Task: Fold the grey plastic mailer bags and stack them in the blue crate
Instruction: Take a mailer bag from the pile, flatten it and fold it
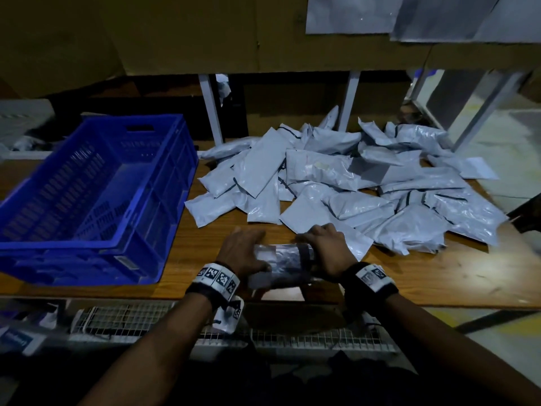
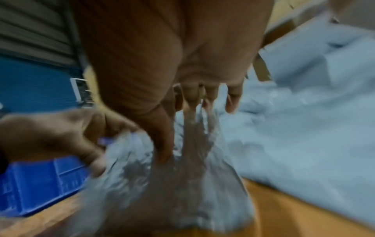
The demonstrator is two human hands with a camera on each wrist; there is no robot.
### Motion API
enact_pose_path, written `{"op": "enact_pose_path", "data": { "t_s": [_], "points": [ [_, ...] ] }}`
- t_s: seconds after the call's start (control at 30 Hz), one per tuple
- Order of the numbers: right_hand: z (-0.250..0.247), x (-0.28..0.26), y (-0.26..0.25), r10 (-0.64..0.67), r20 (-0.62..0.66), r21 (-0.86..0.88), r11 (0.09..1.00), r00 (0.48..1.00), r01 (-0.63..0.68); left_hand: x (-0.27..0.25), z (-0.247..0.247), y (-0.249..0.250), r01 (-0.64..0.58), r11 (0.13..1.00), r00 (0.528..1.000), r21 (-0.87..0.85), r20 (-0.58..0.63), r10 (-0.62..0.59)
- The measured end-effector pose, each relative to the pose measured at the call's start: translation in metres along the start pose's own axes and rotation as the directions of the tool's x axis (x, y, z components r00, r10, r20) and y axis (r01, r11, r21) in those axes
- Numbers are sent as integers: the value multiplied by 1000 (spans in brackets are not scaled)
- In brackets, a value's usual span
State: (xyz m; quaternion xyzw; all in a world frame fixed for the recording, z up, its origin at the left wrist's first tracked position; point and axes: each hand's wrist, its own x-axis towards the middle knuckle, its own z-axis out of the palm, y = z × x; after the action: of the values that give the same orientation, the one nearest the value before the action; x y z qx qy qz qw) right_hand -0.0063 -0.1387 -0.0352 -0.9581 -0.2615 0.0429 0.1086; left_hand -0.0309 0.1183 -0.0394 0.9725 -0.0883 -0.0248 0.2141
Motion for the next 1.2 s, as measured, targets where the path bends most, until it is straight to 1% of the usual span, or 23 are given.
{"op": "enact_pose_path", "data": {
  "t_s": [0.03,0.07,0.13,0.2,0.3,0.37,0.4,0.47,0.53,0.57,0.6,0.63,0.67,0.73,0.77,0.8,0.83,0.93,1.03,1.1,1.2],
  "points": [
    [-3,1,-2,-9,-39,-6,1000,999,8,1,-5,0,-60,998,995,33,-78,62],
    [-4,0,-6,-15,-103,-5,1000,995,15,1,-8,-1,-120,990,981,73,-147,129],
    [3,-3,-14,-21,-244,23,999,970,28,-2,-5,-5,-209,969,939,131,-249,236],
    [20,-10,-18,-31,-315,79,995,949,59,-14,7,-8,-241,956,924,167,-261,278],
    [50,-30,-18,-72,-339,120,986,938,119,-42,32,-16,-277,951,930,135,-211,301],
    [60,-47,-16,-115,-291,104,983,950,151,-61,47,-21,-303,948,937,97,-154,315],
    [62,-57,-15,-135,-254,89,983,958,162,-69,54,-22,-303,949,938,84,-146,313],
    [58,-69,-14,-156,-203,90,980,967,177,-79,62,-23,-270,960,942,72,-186,279],
    [52,-63,-15,-164,-255,106,975,953,196,-75,63,-16,-244,966,917,87,-304,259],
    [49,-54,-19,-153,-285,114,975,946,192,-70,62,-11,-244,965,900,92,-348,260],
    [48,-41,-25,-131,-296,120,978,946,173,-63,61,-6,-245,964,891,104,-369,267],
    [50,-27,-31,-99,-283,111,985,954,135,-54,60,0,-239,963,897,125,-350,268],
    [55,-14,-37,-64,-241,94,992,968,89,-45,61,4,-223,961,921,162,-289,262],
    [71,2,-45,19,-135,51,999,991,-12,-31,67,9,-170,951,975,258,-96,200],
    [81,4,-47,53,-90,31,998,995,-50,-27,73,7,-154,942,986,297,-21,167],
    [90,3,-48,74,-77,9,997,994,-74,-26,79,4,-140,937,990,320,32,138],
    [97,1,-47,88,-81,-7,996,993,-88,-25,83,2,-126,934,992,334,58,113],
    [102,0,-46,105,-118,-32,993,987,-109,-23,90,1,-92,938,995,333,53,78],
    [107,2,-46,95,-167,-72,991,981,-108,-20,95,-1,-99,931,995,352,30,95],
    [111,1,-45,86,-187,-67,993,979,-100,-19,96,-2,-111,928,994,356,45,102],
    [113,2,-45,96,-210,-60,992,973,-110,-20,95,-1,-118,926,993,359,30,115]
  ]
}}
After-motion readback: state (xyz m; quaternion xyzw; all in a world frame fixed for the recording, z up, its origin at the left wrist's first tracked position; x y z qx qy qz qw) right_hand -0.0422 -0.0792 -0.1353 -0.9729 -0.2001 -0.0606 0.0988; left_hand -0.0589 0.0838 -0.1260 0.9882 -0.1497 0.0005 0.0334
